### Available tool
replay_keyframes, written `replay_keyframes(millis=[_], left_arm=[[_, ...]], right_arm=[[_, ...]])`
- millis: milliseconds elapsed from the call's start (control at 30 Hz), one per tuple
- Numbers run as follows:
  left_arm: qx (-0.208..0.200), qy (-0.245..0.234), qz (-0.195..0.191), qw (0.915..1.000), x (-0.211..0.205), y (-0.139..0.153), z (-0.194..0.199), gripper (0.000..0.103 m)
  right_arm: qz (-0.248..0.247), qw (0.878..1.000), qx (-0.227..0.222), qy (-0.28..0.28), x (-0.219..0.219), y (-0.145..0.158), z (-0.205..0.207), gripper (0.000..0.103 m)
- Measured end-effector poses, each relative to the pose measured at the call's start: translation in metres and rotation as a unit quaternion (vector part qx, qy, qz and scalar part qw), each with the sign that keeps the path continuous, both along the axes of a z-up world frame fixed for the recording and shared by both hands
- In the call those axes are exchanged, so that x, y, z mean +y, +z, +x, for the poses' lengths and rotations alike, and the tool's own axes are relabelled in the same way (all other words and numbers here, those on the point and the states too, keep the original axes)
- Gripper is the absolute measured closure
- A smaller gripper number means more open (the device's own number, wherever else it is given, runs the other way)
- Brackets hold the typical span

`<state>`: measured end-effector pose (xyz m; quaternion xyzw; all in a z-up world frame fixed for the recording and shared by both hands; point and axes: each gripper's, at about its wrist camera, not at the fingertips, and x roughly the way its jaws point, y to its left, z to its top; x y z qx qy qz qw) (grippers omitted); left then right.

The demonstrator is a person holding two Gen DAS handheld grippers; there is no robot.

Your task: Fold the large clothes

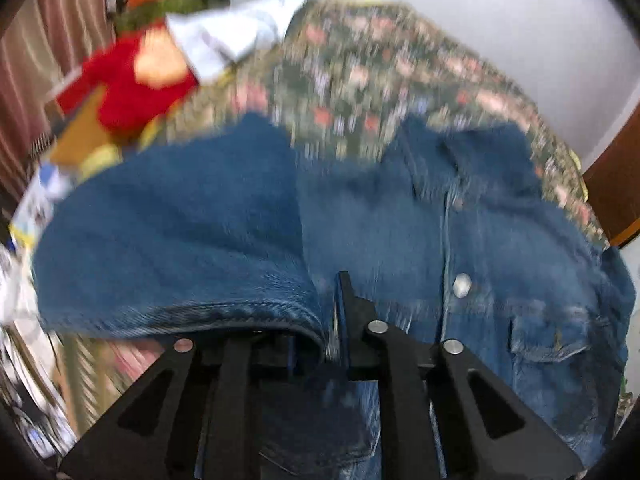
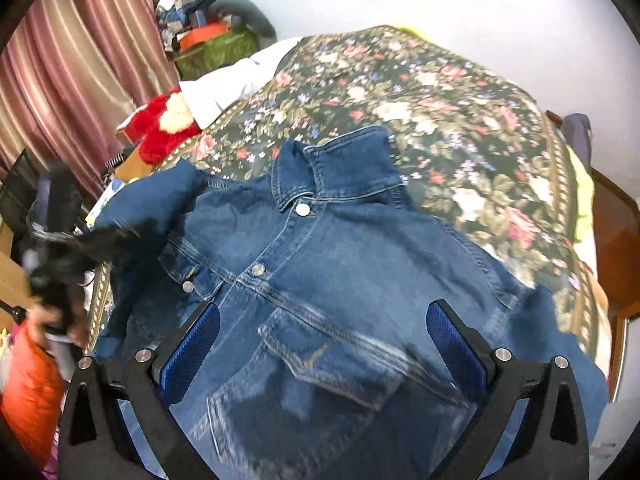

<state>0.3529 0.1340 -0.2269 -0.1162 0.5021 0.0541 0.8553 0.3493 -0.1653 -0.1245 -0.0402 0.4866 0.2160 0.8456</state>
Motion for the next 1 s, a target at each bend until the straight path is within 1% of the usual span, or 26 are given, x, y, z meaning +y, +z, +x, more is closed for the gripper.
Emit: replay_keyframes(millis=[67, 100, 167, 200, 233, 267, 300, 333, 367, 400, 433, 467, 533, 600, 700, 733, 767, 800, 833, 867, 900, 933, 967, 1000], left_arm=[[0.022, 0.002, -0.009, 0.9997, -0.002, -0.017, -0.007, 0.056], [0.027, 0.000, -0.009, 0.9996, -0.004, -0.021, -0.013, 0.051], [0.021, -0.007, -0.011, 0.9997, -0.011, -0.023, -0.027, 0.047], [0.018, -0.010, -0.013, 0.9997, -0.010, -0.019, -0.037, 0.046], [0.019, -0.010, -0.022, 0.9995, -0.006, -0.016, -0.043, 0.042], [0.018, -0.009, -0.039, 0.9991, -0.002, -0.011, -0.049, 0.041], [0.008, -0.006, -0.067, 0.9977, 0.005, -0.005, -0.062, 0.041], [-0.004, 0.001, -0.090, 0.9959, 0.014, 0.000, -0.076, 0.040], [-0.015, 0.011, -0.105, 0.9943, 0.022, 0.006, -0.084, 0.035], [-0.034, 0.030, -0.122, 0.9915, 0.036, 0.014, -0.098, 0.033], [-0.047, 0.045, -0.132, 0.9892, 0.046, 0.019, -0.103, 0.028], [-0.057, 0.061, -0.141, 0.9865, 0.057, 0.023, -0.109, 0.021], [-0.069, 0.101, -0.159, 0.9797, 0.086, 0.024, -0.118, 0.014], [-0.058, 0.140, -0.162, 0.9751, 0.114, 0.018, -0.117, 0.014], [-0.043, 0.175, -0.181, 0.9668, 0.146, 0.001, -0.110, 0.014], [-0.035, 0.189, -0.192, 0.9622, 0.157, -0.006, -0.106, 0.015], [-0.034, 0.197, -0.204, 0.9585, 0.166, -0.011, -0.106, 0.018], [-0.035, 0.205, -0.223, 0.9524, 0.174, -0.019, -0.103, 0.021], [-0.035, 0.210, -0.232, 0.9490, 0.179, -0.023, -0.100, 0.031], [-0.036, 0.218, -0.232, 0.9475, 0.182, -0.025, -0.096, 0.046], [-0.037, 0.221, -0.225, 0.9482, 0.185, -0.025, -0.095, 0.055], [-0.038, 0.224, -0.202, 0.9527, 0.184, -0.021, -0.092, 0.071], [-0.042, 0.224, -0.166, 0.9594, 0.179, -0.014, -0.088, 0.083], [-0.045, 0.222, -0.136, 0.9644, 0.175, -0.008, -0.085, 0.086]], right_arm=[[-0.001, 1.000, -0.010, -0.004, -0.010, 0.009, -0.010, 0.000], [-0.003, 1.000, -0.016, -0.005, -0.016, 0.013, -0.016, 0.000], [-0.007, 1.000, -0.027, -0.008, -0.024, 0.019, -0.024, 0.000], [-0.009, 0.999, -0.032, -0.010, -0.027, 0.022, -0.027, 0.000], [-0.011, 0.999, -0.038, -0.012, -0.030, 0.025, -0.030, 0.000], [-0.011, 0.999, -0.041, -0.013, -0.032, 0.026, -0.032, 0.000], [-0.011, 0.999, -0.044, -0.013, -0.033, 0.027, -0.034, 0.000], [-0.010, 0.999, -0.046, -0.014, -0.033, 0.028, -0.035, 0.000], [-0.009, 0.999, -0.048, -0.014, -0.033, 0.028, -0.036, 0.000], [-0.009, 0.999, -0.049, -0.013, -0.032, 0.028, -0.037, 0.000], [-0.011, 0.999, -0.051, -0.010, -0.029, 0.028, -0.037, 0.000], [-0.014, 0.998, -0.053, -0.007, -0.026, 0.027, -0.037, 0.000], [-0.019, 0.998, -0.054, 0.000, -0.016, 0.024, -0.038, 0.000], [-0.022, 0.998, -0.054, 0.008, -0.007, 0.021, -0.037, 0.000], [-0.024, 0.998, -0.048, 0.020, 0.010, 0.015, -0.037, 0.000], [-0.023, 0.998, -0.048, 0.022, 0.013, 0.014, -0.037, 0.000], [-0.022, 0.998, -0.047, 0.025, 0.017, 0.013, -0.038, 0.000], [-0.024, 0.998, -0.047, 0.027, 0.021, 0.011, -0.038, 0.000], [-0.027, 0.998, -0.048, 0.030, 0.024, 0.010, -0.039, 0.000], [-0.029, 0.998, -0.047, 0.031, 0.027, 0.009, -0.039, 0.000], [-0.032, 0.998, -0.047, 0.031, 0.029, 0.008, -0.039, 0.000], [-0.033, 0.998, -0.045, 0.030, 0.029, 0.006, -0.039, 0.000], [-0.032, 0.998, -0.044, 0.028, 0.029, 0.005, -0.039, 0.000], [-0.032, 0.998, -0.041, 0.025, 0.028, 0.002, -0.039, 0.000]])
